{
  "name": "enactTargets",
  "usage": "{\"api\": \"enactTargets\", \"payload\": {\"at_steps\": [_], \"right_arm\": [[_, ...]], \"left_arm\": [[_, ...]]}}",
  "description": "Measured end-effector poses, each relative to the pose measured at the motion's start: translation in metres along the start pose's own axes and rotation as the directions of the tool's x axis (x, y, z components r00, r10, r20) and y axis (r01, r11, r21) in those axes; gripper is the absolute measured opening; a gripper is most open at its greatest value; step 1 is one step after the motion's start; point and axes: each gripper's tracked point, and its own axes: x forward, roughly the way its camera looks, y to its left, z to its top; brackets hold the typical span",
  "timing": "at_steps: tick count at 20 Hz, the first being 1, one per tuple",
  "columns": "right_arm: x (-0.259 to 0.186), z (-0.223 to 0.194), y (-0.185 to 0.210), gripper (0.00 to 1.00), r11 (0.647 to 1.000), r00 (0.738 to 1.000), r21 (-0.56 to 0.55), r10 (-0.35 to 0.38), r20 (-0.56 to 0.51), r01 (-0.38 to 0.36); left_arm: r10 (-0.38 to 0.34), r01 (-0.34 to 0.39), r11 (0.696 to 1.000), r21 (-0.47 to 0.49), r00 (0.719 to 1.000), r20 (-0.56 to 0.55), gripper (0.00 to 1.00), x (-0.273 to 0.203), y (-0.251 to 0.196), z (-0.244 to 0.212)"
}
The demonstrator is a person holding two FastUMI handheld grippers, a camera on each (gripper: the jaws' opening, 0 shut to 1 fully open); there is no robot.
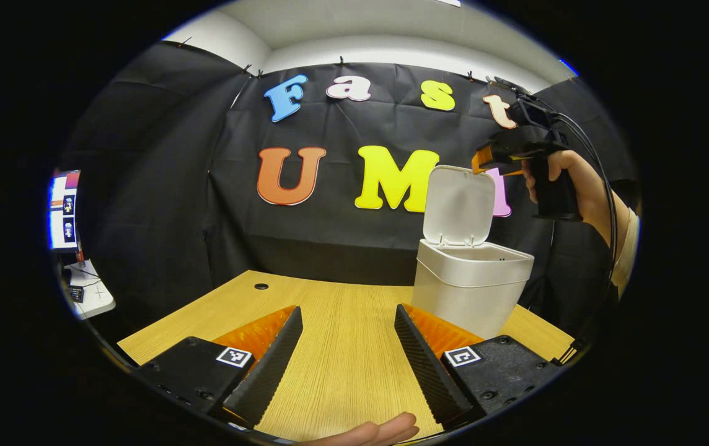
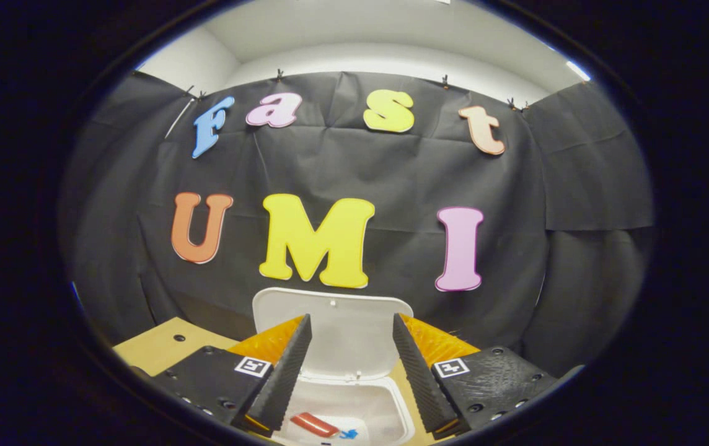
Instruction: Press the lid of the desktop garbage bin to open it, pick up the crumpled paper on the desktop and throw it into the bin, then pick up the pop can on the desktop and drop it into the bin, and finally close the garbage bin lid.
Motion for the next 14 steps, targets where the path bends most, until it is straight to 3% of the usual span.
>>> {"api": "enactTargets", "payload": {"at_steps": [5,6,11,14], "right_arm": [[0.006,0.013,0.022,0.86,0.999,0.998,0.007,0.053,0.016,-0.053],[0.01,0.017,0.027,0.94,0.998,0.998,0.005,0.061,0.02,-0.062],[0.04,0.029,0.034,0.93,0.996,0.999,0.074,0.042,0.028,-0.044],[0.062,0.017,0.024,0.95,0.996,0.999,0.091,0.02,-0.032,-0.017]], "left_arm": [[-0.003,0.003,1.0,0.007,1.0,-0.008,0.97,0.002,-0.001,-0.002],[-0.006,0.006,1.0,0.011,1.0,-0.007,0.97,0.003,-0.002,-0.002],[0.026,-0.026,1.0,-0.007,1.0,0.0,0.97,0.007,0.013,-0.001],[0.047,-0.047,0.998,-0.033,0.999,-0.003,0.97,0.008,0.023,0.0]]}}
